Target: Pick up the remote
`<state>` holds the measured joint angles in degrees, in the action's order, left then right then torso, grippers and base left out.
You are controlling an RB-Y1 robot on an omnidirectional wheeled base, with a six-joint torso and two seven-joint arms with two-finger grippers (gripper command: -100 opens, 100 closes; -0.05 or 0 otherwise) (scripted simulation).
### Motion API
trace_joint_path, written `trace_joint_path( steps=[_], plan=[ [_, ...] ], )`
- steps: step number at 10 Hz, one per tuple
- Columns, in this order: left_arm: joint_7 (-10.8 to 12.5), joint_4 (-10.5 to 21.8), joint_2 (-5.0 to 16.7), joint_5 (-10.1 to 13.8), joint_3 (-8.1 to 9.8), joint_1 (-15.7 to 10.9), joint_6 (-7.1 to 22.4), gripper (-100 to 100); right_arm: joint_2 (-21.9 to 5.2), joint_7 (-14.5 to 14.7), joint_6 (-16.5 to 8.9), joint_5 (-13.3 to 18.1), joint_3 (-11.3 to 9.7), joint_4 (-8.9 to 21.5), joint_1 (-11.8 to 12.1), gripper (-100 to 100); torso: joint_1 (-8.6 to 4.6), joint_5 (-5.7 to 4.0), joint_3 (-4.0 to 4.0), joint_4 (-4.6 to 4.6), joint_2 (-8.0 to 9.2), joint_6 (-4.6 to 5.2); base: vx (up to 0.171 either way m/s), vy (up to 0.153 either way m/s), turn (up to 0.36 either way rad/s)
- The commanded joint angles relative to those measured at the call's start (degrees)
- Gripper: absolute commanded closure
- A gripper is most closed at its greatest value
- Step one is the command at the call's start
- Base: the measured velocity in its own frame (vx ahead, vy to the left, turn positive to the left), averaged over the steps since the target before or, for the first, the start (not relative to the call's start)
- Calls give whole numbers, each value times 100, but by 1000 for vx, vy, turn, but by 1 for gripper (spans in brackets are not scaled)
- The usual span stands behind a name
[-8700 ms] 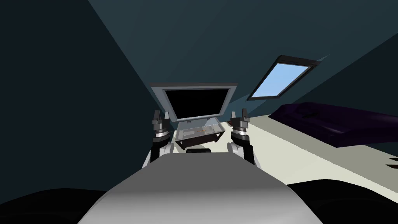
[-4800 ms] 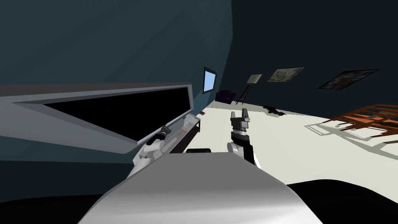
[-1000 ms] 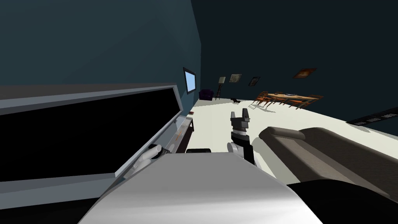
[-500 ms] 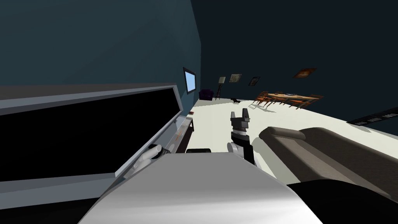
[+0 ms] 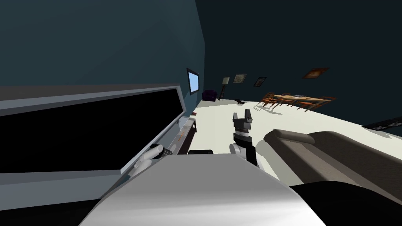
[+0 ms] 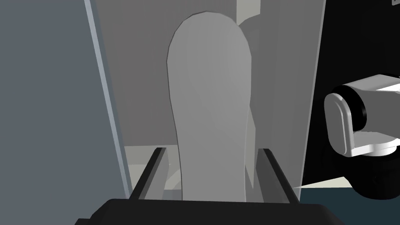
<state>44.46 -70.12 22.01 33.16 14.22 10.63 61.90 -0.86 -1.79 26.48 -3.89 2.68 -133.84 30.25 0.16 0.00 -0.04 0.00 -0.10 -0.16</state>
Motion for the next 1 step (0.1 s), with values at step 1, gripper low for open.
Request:
trace_joint_path(
  steps=[1],
  plan=[
    [0, 0, 0, 0, 0, 0, 0, 0, 0, 0, 0, 0, 0, 0, 0, 0, 0, 0, 0, 0, 0, 0, 0, 0, 0]
  ],
)
